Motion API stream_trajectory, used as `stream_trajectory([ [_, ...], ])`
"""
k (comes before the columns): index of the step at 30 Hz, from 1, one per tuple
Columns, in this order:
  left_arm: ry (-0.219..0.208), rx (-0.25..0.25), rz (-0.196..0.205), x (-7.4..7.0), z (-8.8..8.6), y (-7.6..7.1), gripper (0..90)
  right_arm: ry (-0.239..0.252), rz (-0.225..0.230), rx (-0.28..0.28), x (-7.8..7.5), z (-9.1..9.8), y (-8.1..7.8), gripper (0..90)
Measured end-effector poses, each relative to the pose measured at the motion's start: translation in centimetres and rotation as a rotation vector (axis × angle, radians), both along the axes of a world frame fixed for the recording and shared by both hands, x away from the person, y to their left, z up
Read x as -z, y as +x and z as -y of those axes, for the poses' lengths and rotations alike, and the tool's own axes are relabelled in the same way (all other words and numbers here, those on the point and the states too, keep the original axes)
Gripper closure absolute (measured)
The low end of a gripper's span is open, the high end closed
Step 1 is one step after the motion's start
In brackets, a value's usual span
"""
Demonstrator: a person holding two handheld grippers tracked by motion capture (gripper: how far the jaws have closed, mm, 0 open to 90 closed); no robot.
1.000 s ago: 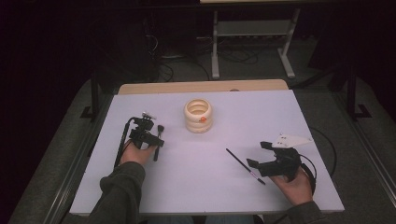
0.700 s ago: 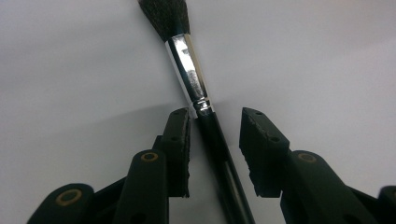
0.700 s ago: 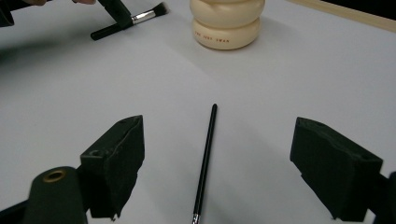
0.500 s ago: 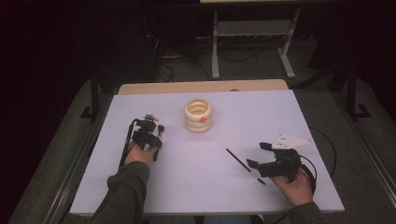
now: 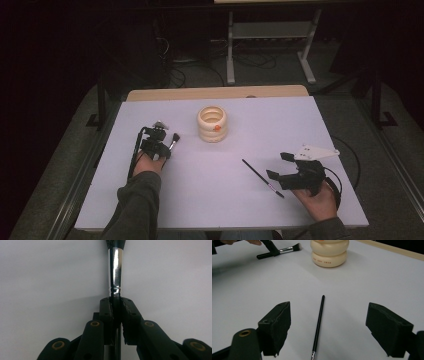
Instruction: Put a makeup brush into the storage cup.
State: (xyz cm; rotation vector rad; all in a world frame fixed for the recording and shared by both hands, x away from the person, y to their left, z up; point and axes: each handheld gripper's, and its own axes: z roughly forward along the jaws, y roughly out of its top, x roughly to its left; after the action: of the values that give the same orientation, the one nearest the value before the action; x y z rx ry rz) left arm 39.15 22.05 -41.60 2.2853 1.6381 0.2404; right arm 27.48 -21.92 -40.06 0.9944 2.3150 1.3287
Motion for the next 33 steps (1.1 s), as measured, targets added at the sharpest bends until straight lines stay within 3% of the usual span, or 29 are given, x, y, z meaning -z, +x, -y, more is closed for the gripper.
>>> stream_trajectory([
  [1, 0.000, 0.000, 0.000, 0.0, 0.0, 0.0, 79.8, 0.000, 0.000, 0.000, 0.0, 0.0, 0.0, 19.1],
  [2, -0.027, -0.003, -0.012, -0.2, -0.3, -0.1, 79.8, -0.002, -0.010, 0.002, 0.1, 0.0, 0.1, 19.1],
  [4, -0.022, 0.010, -0.013, -0.2, -0.4, -0.1, 79.8, -0.007, -0.010, 0.000, 0.2, -0.2, 0.1, 19.2],
  [6, -0.016, 0.017, -0.005, -0.3, -0.7, -0.3, 79.8, -0.013, -0.012, -0.002, 0.2, -0.3, 0.1, 19.3],
  [10, -0.071, 0.025, 0.026, -1.1, -1.8, -1.0, 79.8, -0.020, -0.014, -0.009, 0.3, -0.6, -0.1, 19.2],
  [16, -0.081, 0.040, 0.044, -1.8, -3.1, -1.7, 79.8, -0.026, -0.027, -0.014, 0.4, -0.8, 0.0, 19.1],
  [22, -0.125, 0.077, 0.089, -2.7, -4.5, -2.6, 79.7, -0.011, -0.054, -0.034, 0.4, -1.2, 0.0, 19.0],
  [29, -0.174, 0.098, 0.123, -3.1, -6.3, -4.0, 79.7, -0.040, -0.072, -0.095, 0.3, -2.6, -0.2, 17.3],
  [33, -0.209, 0.119, 0.167, -3.8, -7.1, -5.2, 79.7, -0.036, -0.079, -0.115, -0.1, -3.3, -0.2, 16.7],
])
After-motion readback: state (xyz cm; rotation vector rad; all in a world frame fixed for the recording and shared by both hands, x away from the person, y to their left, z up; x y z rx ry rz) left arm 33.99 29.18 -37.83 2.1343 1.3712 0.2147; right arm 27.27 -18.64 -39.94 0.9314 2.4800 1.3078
